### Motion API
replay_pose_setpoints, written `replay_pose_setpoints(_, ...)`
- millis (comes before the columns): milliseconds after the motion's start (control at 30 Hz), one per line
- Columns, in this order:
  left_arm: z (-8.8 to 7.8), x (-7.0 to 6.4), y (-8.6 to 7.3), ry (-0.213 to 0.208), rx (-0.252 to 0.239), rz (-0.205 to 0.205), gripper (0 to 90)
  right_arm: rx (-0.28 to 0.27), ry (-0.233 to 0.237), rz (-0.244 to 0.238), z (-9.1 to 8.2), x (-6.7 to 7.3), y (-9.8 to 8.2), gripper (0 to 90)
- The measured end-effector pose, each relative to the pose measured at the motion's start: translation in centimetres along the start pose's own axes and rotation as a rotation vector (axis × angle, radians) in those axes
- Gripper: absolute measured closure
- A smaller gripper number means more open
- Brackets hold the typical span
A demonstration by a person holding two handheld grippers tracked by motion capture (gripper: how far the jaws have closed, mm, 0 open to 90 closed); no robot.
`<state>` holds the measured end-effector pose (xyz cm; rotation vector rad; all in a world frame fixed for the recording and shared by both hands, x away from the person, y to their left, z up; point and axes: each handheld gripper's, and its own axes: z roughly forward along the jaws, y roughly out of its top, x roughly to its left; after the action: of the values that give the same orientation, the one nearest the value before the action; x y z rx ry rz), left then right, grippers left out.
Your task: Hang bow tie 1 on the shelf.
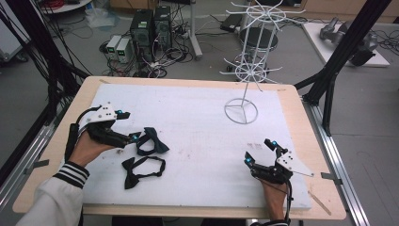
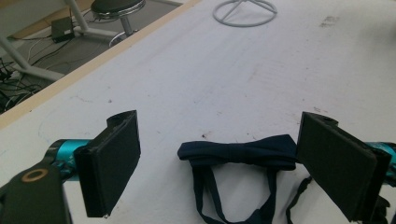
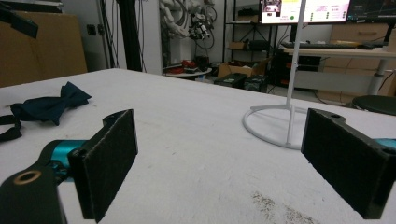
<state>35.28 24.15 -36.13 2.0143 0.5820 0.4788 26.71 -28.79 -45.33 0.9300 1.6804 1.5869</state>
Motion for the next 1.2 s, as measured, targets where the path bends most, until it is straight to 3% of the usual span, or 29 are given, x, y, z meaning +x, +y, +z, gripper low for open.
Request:
replay_pose_setpoints(333, 1.9, 0.5, 1.0, -0.034, 0.080, 0.045, 14.6, -0.005, 0.000, -0.001, 0.0, 0.0, 0.0, 10.2)
replay_pose_setpoints(467, 2.7, 0.7, 1.6, -0.065, 0.148, 0.093, 15.1, -0.001, 0.000, 0.002, 0.0, 0.0, 0.0, 10.2)
replay_pose_setpoints(600, 3.3, 0.6, 2.0, -0.082, 0.179, 0.111, 15.1, -0.004, -0.002, -0.002, 0.0, 0.0, 0.0, 10.2)
replay_pose_setpoints(733, 4.1, 0.5, 2.5, -0.098, 0.222, 0.157, 15.5, -0.006, -0.001, -0.002, 0.0, 0.0, 0.0, 10.2)
replay_pose_setpoints(1100, 5.9, 0.9, 2.9, -0.127, 0.291, 0.178, 15.7, -0.006, -0.004, -0.001, 0.0, 0.0, 0.0, 10.2)
replay_pose_setpoints(1200, 6.7, 1.0, 2.9, -0.139, 0.320, 0.207, 17.4, -0.006, -0.003, 0.001, 0.0, 0.0, 0.0, 10.1)
